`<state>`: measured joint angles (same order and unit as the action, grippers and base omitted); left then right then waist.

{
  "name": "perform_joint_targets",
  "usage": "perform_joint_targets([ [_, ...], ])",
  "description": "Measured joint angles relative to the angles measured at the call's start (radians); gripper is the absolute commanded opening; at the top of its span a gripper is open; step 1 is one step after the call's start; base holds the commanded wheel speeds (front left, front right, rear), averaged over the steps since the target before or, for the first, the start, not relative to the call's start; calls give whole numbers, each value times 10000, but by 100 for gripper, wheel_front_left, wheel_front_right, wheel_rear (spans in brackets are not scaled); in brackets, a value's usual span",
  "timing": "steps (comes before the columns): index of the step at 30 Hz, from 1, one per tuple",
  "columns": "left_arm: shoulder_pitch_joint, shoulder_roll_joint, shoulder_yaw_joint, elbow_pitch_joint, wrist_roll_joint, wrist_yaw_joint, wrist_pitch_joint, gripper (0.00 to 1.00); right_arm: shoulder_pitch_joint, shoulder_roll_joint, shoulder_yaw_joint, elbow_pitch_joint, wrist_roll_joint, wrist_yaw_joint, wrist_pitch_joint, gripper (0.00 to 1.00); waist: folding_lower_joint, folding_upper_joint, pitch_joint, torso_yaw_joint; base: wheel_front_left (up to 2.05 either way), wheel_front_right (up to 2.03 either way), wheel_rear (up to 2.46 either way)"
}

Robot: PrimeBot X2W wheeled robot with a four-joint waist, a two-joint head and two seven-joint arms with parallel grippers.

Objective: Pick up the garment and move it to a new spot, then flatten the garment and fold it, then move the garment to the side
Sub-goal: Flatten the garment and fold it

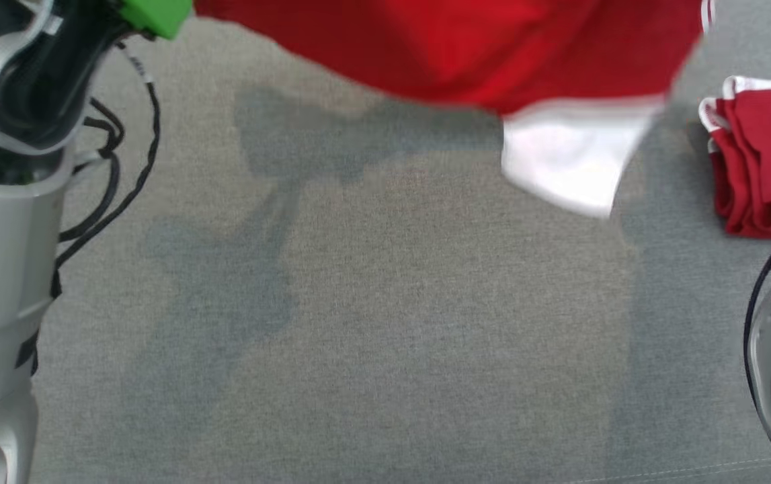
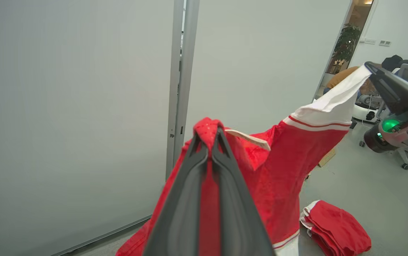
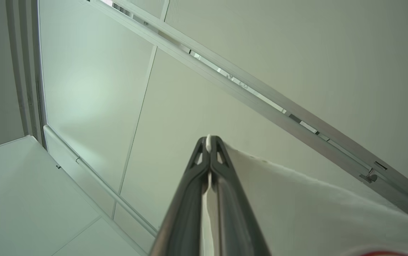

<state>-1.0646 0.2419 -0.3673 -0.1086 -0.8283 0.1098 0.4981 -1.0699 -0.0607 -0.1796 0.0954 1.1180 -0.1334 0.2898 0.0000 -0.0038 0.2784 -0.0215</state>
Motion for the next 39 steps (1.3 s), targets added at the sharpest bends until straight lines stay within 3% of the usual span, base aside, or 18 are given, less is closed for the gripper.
perform_joint_targets([
  [3, 1, -222, -40, 316, 244, -142, -500, 0, -315, -102, 4, 211, 2, 0, -167, 0, 0, 0, 426, 90, 0, 0, 0],
  [12, 32, -215, -430, 1620, 571, -665, -1133, 0, -154, -67, 840, 924, 19, 0, -65, 0, 0, 0, 1687, 25, 0, 0, 0],
  [15, 336, 48, -451, 2211, 706, -876, -1453, 0, 303, 6, 1344, 1181, -73, -2, 6, 0, 1, 0, 2207, -45, 0, 0, 0],
  [22, 198, -52, -253, 3306, 790, -1287, -2288, 0, 171, -21, 1471, 1271, -173, -2, -96, 0, 1, 0, 2887, -219, 0, 0, 0],
  [32, -160, -313, -263, 4351, 861, -1793, -3072, 0, -240, -27, 1615, 1582, -228, -2, -357, 0, 1, 0, 2666, -139, 0, 0, 0],
  [39, -227, -422, -134, 4867, 748, -1906, -3511, 0, -282, -27, 1753, 1735, -221, 12, -430, 0, 1, 0, 2327, -111, 0, 0, 0],
])
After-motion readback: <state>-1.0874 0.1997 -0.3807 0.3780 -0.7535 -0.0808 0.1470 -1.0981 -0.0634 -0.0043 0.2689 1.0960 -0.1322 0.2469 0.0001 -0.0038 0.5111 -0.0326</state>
